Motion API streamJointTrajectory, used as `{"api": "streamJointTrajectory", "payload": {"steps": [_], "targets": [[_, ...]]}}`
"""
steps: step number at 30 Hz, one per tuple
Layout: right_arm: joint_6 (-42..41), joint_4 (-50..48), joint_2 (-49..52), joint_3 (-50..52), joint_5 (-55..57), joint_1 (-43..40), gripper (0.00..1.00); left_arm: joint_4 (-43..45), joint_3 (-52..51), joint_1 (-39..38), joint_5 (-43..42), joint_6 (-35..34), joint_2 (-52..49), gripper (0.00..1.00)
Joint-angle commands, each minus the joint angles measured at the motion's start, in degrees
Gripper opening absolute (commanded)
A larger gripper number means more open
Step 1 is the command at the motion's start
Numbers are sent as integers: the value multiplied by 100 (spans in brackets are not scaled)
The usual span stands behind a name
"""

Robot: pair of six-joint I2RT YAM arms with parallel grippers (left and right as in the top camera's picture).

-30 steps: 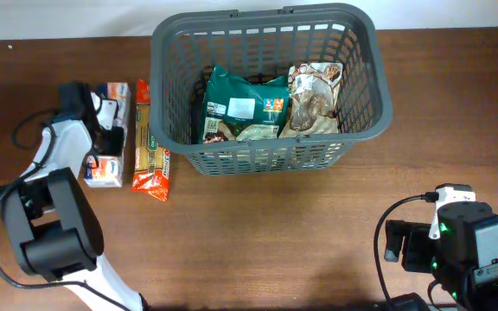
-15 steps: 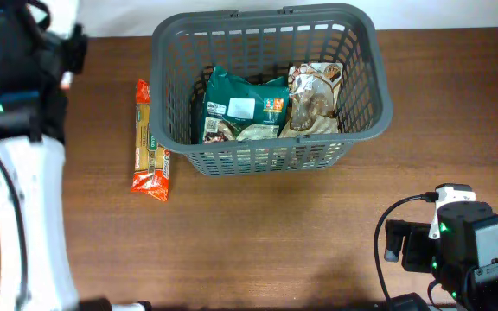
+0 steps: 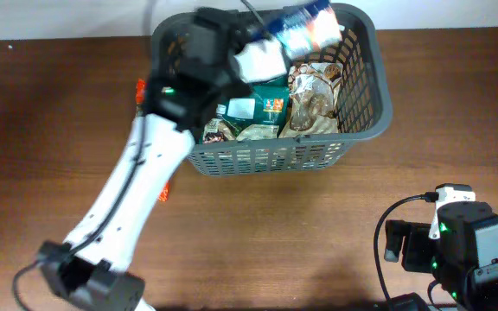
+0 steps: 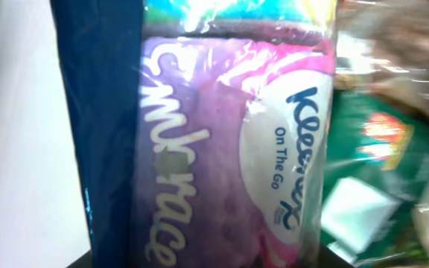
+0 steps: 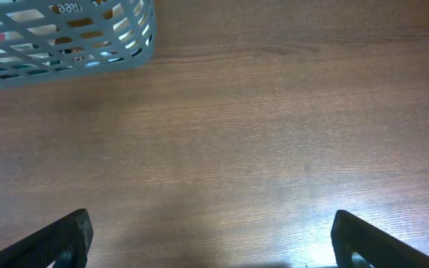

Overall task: Pack container
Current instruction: 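Lift the Kleenex tissue packs into the basket with the left gripper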

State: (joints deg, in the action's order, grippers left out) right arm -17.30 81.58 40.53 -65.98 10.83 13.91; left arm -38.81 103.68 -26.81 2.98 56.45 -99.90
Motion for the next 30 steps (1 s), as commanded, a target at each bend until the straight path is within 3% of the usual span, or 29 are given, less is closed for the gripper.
{"api": "streamJointTrajectory", "payload": {"steps": [1, 12, 20, 22, 23, 24, 26, 30], "targets": [[37, -17, -42, 24, -11, -11, 99, -125, 31, -170, -20, 522, -190, 41], [37, -17, -42, 24, -11, -11, 99, -1537, 542, -234, -1058, 452, -310, 38], [37, -17, -42, 24, -11, -11, 99, -2234, 909, -234, -1095, 455, -313, 38], [37, -17, -42, 24, -11, -11, 99, -2269, 909, -234, -1093, 450, -313, 45], [37, -17, -42, 24, -11, -11, 99, -2277, 911, -234, -1093, 448, -313, 55], [37, -17, -42, 24, -11, -11, 99, -2286, 911, -234, -1091, 411, -313, 73], [37, -17, -42, 24, -11, -11, 99, -2299, 955, -234, -1071, 251, -306, 99], [37, -17, -42, 24, -11, -11, 99, -2699, 1416, -234, -1069, 155, -245, 99]]}}
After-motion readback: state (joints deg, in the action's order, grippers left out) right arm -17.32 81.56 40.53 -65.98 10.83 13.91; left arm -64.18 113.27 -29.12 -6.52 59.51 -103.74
